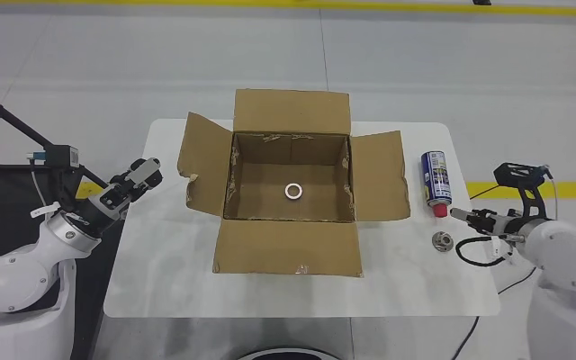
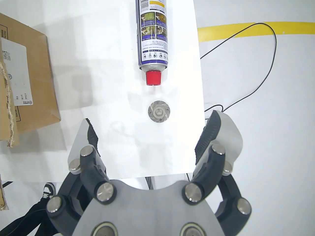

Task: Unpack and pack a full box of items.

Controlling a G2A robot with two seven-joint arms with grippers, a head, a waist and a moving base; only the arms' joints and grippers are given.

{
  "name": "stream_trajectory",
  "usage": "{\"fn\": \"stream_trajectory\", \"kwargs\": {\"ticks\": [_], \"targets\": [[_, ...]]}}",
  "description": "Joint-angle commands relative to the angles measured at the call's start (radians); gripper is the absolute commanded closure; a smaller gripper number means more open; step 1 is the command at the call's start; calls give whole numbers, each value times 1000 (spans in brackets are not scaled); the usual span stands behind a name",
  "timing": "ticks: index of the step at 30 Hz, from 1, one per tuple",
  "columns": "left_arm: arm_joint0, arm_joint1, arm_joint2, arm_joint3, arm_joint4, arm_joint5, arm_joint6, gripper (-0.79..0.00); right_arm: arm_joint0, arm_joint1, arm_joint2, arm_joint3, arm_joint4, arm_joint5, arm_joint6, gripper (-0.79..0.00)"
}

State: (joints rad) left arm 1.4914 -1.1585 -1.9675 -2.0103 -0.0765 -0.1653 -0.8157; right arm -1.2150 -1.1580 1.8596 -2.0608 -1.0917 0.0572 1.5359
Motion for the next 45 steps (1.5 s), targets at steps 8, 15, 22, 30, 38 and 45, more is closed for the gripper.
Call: {"fn": "stream_trajectory", "kwargs": {"ticks": [8, 15, 22, 30, 38, 45], "targets": [[0, 0, 0, 0, 0, 0, 0, -785, -7, 2, -46, 145, -18, 27, -58, -785], [0, 0, 0, 0, 0, 0, 0, -785, 17, 9, -80, 276, -23, 16, -25, -748], [0, 0, 0, 0, 0, 0, 0, -785, 63, 15, -121, 378, -24, 24, 0, -625], [0, 0, 0, 0, 0, 0, 0, -785, 111, 25, -171, 463, -22, 35, 0, -459], [0, 0, 0, 0, 0, 0, 0, -785, 147, 38, -210, 527, -11, 57, 0, -372], [0, 0, 0, 0, 0, 0, 0, -785, 163, 51, -239, 558, 3, 65, 0, -332]]}}
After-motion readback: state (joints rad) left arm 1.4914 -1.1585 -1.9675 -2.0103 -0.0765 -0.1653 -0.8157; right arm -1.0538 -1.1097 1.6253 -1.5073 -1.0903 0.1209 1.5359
